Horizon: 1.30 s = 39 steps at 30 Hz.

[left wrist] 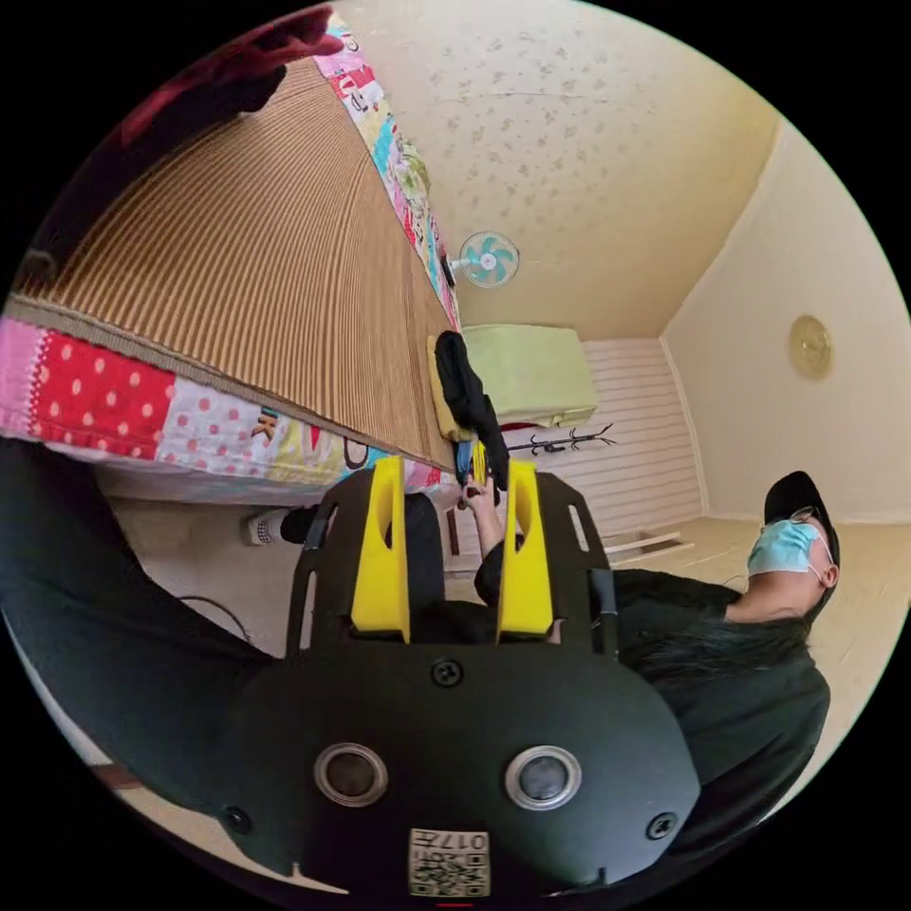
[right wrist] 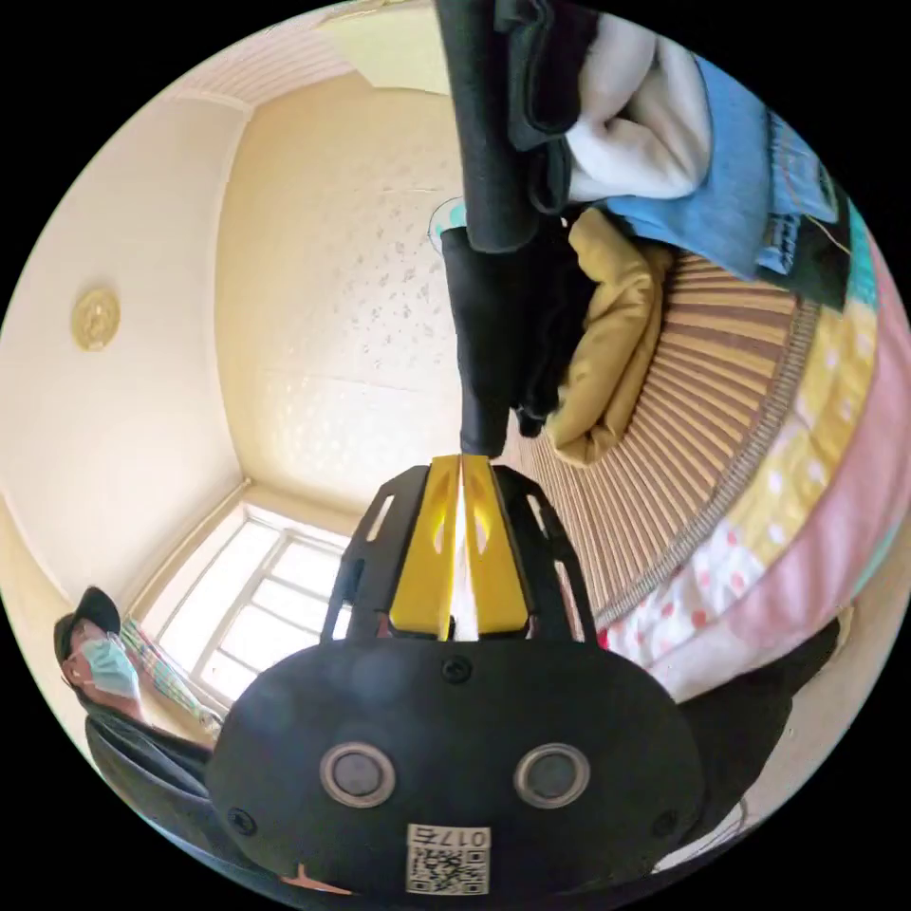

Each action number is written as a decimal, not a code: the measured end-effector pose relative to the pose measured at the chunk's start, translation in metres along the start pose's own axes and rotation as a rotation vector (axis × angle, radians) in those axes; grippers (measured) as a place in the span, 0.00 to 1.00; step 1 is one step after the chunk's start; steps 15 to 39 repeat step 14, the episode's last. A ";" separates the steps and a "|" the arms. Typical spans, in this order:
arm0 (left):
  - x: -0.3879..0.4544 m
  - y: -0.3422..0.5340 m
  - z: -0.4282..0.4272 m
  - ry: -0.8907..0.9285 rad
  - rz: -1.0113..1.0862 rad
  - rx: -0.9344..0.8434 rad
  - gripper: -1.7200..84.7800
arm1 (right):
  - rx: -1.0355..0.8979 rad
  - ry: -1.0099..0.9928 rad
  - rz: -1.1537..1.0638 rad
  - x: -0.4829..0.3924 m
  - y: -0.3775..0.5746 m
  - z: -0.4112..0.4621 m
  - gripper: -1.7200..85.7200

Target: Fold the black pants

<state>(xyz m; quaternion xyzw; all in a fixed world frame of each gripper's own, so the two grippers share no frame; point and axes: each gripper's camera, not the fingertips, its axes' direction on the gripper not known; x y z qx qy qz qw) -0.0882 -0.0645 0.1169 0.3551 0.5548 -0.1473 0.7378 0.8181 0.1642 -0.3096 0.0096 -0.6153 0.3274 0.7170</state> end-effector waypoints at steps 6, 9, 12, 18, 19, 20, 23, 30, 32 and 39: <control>0.068 -0.039 -0.056 -0.700 0.179 0.212 0.21 | -0.039 -0.101 -0.057 -0.010 0.092 -0.038 0.03; 0.083 -0.094 -0.062 -0.895 0.180 0.276 0.23 | -0.081 -0.149 -0.153 -0.039 0.090 -0.041 0.03; 0.063 -0.145 -0.053 -0.940 0.126 0.264 0.22 | -0.156 -0.072 -0.202 -0.070 0.084 -0.030 0.03; 0.026 -0.172 -0.026 -1.103 -0.011 0.170 0.17 | -0.179 -0.029 -0.219 -0.083 0.085 -0.023 0.03; 0.026 -0.172 -0.026 -1.103 -0.011 0.170 0.17 | -0.179 -0.029 -0.219 -0.083 0.085 -0.023 0.03; 0.026 -0.172 -0.026 -1.103 -0.011 0.170 0.17 | -0.179 -0.029 -0.219 -0.083 0.085 -0.023 0.03; 0.026 -0.172 -0.026 -1.103 -0.011 0.170 0.17 | -0.179 -0.029 -0.219 -0.083 0.085 -0.023 0.03; 0.026 -0.172 -0.026 -1.103 -0.011 0.170 0.17 | -0.179 -0.029 -0.219 -0.083 0.085 -0.023 0.03; 0.026 -0.172 -0.026 -1.103 -0.011 0.170 0.17 | -0.179 -0.029 -0.219 -0.083 0.085 -0.023 0.03; 0.026 -0.172 -0.026 -1.103 -0.011 0.170 0.17 | -0.179 -0.029 -0.219 -0.083 0.085 -0.023 0.03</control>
